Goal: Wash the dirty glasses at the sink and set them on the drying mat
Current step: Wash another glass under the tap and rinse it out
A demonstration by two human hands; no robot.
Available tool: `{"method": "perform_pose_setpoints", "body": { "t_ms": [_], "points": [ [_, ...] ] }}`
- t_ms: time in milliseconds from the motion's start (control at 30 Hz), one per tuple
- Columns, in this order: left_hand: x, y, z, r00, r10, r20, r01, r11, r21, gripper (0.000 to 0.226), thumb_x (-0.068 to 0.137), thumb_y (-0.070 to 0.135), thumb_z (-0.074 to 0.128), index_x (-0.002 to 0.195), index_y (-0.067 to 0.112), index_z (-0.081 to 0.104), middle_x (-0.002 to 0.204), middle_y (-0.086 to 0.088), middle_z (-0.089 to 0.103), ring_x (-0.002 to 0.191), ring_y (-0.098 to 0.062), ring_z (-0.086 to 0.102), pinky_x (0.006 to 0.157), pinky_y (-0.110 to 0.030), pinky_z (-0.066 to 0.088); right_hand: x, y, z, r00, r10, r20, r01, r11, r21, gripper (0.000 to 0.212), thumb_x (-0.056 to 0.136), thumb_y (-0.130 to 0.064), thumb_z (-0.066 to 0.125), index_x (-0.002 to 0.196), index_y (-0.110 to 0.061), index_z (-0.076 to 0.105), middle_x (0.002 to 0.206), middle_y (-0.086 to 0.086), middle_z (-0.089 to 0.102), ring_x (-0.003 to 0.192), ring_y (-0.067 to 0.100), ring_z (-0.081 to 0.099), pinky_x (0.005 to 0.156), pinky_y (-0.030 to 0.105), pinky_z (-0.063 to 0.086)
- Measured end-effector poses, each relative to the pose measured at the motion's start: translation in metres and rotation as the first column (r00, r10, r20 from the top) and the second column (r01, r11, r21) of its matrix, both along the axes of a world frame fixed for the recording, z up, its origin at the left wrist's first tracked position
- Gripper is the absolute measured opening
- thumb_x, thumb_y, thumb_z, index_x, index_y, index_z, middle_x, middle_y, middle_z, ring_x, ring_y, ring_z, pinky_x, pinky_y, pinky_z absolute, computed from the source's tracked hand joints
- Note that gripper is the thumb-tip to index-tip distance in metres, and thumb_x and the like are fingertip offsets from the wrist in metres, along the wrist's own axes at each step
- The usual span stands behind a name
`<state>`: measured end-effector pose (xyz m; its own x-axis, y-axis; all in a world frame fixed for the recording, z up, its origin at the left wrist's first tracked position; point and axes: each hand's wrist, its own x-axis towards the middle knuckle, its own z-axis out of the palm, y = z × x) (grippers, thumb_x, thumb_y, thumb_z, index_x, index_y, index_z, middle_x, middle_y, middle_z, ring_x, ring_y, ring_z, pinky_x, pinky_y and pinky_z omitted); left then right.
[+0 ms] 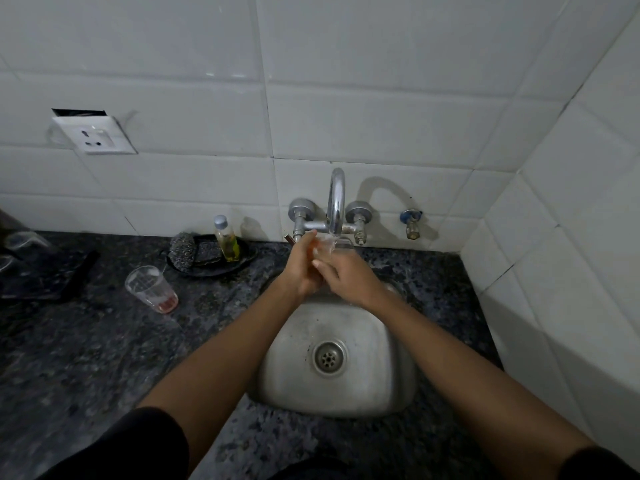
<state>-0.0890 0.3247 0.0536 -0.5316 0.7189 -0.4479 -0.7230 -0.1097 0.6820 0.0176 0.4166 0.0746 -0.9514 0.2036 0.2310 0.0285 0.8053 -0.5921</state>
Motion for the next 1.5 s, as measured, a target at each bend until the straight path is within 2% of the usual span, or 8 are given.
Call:
{"method": "perform_pose_setpoints", "body": {
  "t_ms": [100, 233, 400, 567, 700, 867, 1367, 1500],
  "points": [
    [-0.006, -0.001, 0.006, 1.0, -0.016, -0.019, 0.014, 0.997, -0.074, 0.054, 0.101, 0.048, 0.061, 0.124, 0.0, 0.068, 0.111, -0.017, 0.07, 0.097, -0.029, 0.069, 0.1, -0.042, 0.05, 0.007, 0.014, -0.01, 0.995, 0.079, 0.061, -0.092, 0.964, 0.251, 0.045, 0.103, -0.041, 0.044, 0.141, -0.025, 0.061, 0.141, -0.002, 0.064, 0.127, 0.016, 0.061, 0.102, 0.04, 0.055],
    [0.001, -0.001, 0.002, 0.996, 0.083, -0.042, -0.086, 0.994, -0.069, 0.036, 0.108, 0.031, 0.05, 0.109, 0.001, 0.071, 0.1, -0.016, 0.074, 0.09, -0.027, 0.072, 0.097, -0.04, 0.054, 0.001, -0.003, -0.007, 0.999, 0.019, 0.039, -0.013, 0.987, -0.157, 0.035, 0.106, -0.036, 0.052, 0.134, -0.022, 0.069, 0.127, -0.001, 0.073, 0.116, 0.012, 0.067, 0.104, 0.038, 0.054],
    [-0.005, -0.005, 0.001, 0.999, -0.027, -0.025, 0.025, 0.994, -0.11, 0.039, 0.104, 0.033, 0.051, 0.104, 0.0, 0.072, 0.096, -0.014, 0.073, 0.087, -0.027, 0.068, 0.085, -0.038, 0.049, 0.009, 0.008, -0.009, 0.991, 0.081, 0.111, -0.105, 0.966, 0.238, 0.03, 0.105, -0.038, 0.052, 0.127, -0.023, 0.067, 0.123, 0.0, 0.07, 0.112, 0.017, 0.065, 0.091, 0.04, 0.057],
    [-0.003, -0.006, 0.001, 0.998, 0.054, -0.012, -0.055, 0.988, -0.148, 0.028, 0.104, 0.031, 0.053, 0.096, 0.007, 0.066, 0.087, -0.011, 0.066, 0.082, -0.024, 0.067, 0.082, -0.039, 0.056, 0.003, -0.016, 0.001, 0.99, -0.061, 0.127, 0.088, 0.971, -0.222, 0.035, 0.112, -0.037, 0.042, 0.119, -0.015, 0.069, 0.091, -0.004, 0.068, 0.077, 0.01, 0.068, 0.068, 0.04, 0.062],
    [-0.008, -0.004, 0.003, 0.997, -0.071, 0.026, 0.074, 0.979, -0.191, 0.049, 0.106, 0.046, 0.051, 0.111, 0.004, 0.074, 0.095, -0.013, 0.075, 0.085, -0.026, 0.073, 0.078, -0.037, 0.06, 0.007, 0.005, -0.005, 0.978, 0.008, 0.208, -0.065, 0.96, 0.271, 0.045, 0.106, -0.049, 0.033, 0.118, -0.021, 0.067, 0.112, 0.001, 0.071, 0.101, 0.02, 0.067, 0.083, 0.046, 0.059],
    [-0.005, 0.001, 0.007, 0.997, 0.074, 0.023, -0.07, 0.989, -0.131, 0.059, 0.109, 0.038, 0.045, 0.066, 0.013, 0.077, 0.075, -0.006, 0.074, 0.064, -0.019, 0.073, 0.069, -0.034, 0.057, 0.006, -0.002, -0.004, 0.994, 0.006, 0.106, 0.009, 0.99, -0.141, 0.032, 0.11, -0.032, 0.048, 0.131, -0.017, 0.066, 0.104, 0.003, 0.073, 0.089, 0.011, 0.068, 0.082, 0.04, 0.059],
    [0.001, -0.001, 0.019, 0.999, -0.04, 0.006, 0.04, 0.982, -0.186, 0.053, 0.109, 0.033, 0.046, 0.07, 0.01, 0.072, 0.063, -0.006, 0.07, 0.053, -0.019, 0.069, 0.057, -0.028, 0.054, 0.011, 0.003, -0.005, 0.988, 0.042, 0.15, -0.106, 0.884, 0.455, 0.032, 0.106, -0.033, 0.055, 0.129, -0.015, 0.065, 0.131, 0.006, 0.065, 0.124, 0.021, 0.056, 0.089, 0.045, 0.058],
    [0.003, 0.0, 0.02, 0.998, 0.057, -0.038, -0.062, 0.987, -0.149, 0.027, 0.105, 0.023, 0.053, 0.086, 0.009, 0.066, 0.074, -0.008, 0.071, 0.063, -0.02, 0.07, 0.065, -0.032, 0.056, 0.013, -0.006, -0.005, 0.996, 0.035, 0.082, -0.034, 0.999, -0.02, 0.039, 0.108, -0.039, 0.047, 0.139, -0.02, 0.061, 0.137, 0.001, 0.065, 0.126, 0.013, 0.059, 0.103, 0.037, 0.053]
  ]
}}
